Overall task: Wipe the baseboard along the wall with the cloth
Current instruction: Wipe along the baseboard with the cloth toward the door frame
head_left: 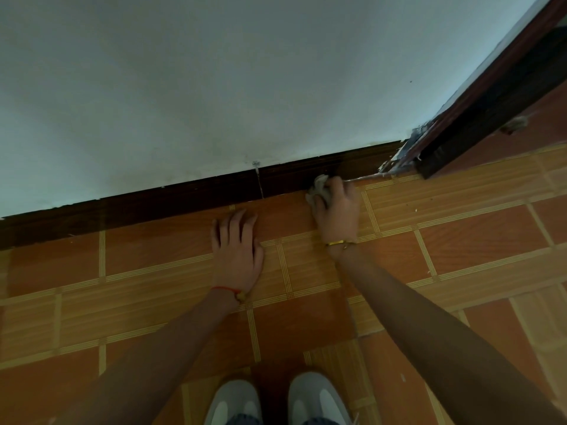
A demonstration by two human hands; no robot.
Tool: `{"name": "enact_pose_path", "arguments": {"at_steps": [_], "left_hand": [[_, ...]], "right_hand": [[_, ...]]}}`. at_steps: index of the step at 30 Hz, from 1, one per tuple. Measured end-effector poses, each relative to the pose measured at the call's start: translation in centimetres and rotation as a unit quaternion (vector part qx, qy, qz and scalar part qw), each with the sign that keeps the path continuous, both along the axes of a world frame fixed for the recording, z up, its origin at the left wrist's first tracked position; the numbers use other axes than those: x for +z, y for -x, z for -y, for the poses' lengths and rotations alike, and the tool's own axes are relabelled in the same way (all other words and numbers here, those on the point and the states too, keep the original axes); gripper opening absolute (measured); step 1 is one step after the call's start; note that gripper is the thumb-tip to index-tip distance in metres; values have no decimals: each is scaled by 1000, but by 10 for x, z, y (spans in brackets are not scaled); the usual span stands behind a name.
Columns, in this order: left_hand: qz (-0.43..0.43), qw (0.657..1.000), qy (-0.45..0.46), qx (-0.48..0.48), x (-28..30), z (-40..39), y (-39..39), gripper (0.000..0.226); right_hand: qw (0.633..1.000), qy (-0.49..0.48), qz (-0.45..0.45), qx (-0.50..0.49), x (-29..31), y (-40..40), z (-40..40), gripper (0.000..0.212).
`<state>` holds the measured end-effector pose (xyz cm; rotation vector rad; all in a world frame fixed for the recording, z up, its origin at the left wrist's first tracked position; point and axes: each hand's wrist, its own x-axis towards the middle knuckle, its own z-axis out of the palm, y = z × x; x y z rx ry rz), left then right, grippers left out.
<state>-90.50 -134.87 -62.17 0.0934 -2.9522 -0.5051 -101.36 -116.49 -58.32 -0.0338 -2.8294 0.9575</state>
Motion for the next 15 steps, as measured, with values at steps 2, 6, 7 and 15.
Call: {"name": "enact_pose_path", "arguments": {"at_steps": [2, 6, 7, 15], "left_hand": [[2, 1000, 0, 0, 1, 0, 0, 49], [13, 1000, -2, 4, 4, 1, -2, 49], [15, 1000, 2, 11, 4, 2, -4, 49], [21, 998, 6, 59, 5, 21, -22, 48]], "right_hand": [[998, 5, -1, 66, -1, -12, 22, 35], [991, -12, -9, 132, -3, -20, 34, 38], [993, -4, -8, 118, -3, -17, 31, 38], [996, 26, -36, -79, 4, 9, -27, 35]]}}
